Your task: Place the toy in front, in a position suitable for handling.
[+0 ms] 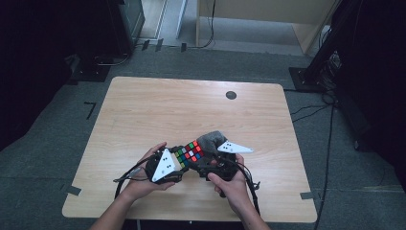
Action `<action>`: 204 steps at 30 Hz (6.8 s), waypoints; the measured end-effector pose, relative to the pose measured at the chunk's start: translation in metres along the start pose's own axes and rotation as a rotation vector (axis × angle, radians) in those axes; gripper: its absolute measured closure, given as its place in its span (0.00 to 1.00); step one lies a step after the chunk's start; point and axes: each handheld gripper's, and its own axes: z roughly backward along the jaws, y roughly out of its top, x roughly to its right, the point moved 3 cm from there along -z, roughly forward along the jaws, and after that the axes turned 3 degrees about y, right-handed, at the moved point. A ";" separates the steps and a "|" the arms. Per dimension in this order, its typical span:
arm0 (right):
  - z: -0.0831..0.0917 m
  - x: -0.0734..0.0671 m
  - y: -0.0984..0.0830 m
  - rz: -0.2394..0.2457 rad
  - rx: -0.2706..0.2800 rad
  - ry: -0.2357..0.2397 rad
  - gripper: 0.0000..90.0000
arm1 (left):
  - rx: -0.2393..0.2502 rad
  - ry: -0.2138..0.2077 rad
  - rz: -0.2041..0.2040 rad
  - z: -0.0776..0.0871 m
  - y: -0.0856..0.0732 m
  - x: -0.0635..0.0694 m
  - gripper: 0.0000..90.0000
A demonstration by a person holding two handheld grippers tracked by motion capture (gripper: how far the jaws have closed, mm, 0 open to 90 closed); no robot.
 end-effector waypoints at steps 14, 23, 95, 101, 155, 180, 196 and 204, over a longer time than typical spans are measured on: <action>0.005 0.044 -0.016 0.335 -0.127 -0.439 0.34 | -0.023 0.042 0.232 0.009 -0.011 -0.035 0.38; -0.010 0.066 -0.039 0.374 -0.275 -0.497 0.58 | -0.038 0.031 0.260 0.006 -0.014 -0.036 0.38; 0.026 -0.002 0.006 0.287 0.073 -0.181 0.86 | 0.019 -0.095 0.122 0.008 0.007 -0.003 0.38; 0.019 -0.024 0.006 0.352 0.068 -0.134 0.85 | -0.025 -0.080 0.085 0.001 0.004 0.004 0.38; 0.027 -0.019 0.009 0.355 0.089 -0.172 0.88 | 0.058 -0.101 0.149 0.013 0.009 -0.008 0.38; 0.024 -0.018 0.007 0.403 0.066 -0.215 0.87 | 0.097 -0.123 0.217 0.018 0.006 -0.019 0.38; 0.011 -0.014 -0.005 0.502 0.002 -0.107 0.87 | 0.160 -0.189 0.315 0.023 0.008 -0.027 0.38; -0.007 -0.013 -0.024 0.489 -0.103 -0.017 0.86 | 0.204 -0.136 0.412 0.024 0.011 -0.033 0.38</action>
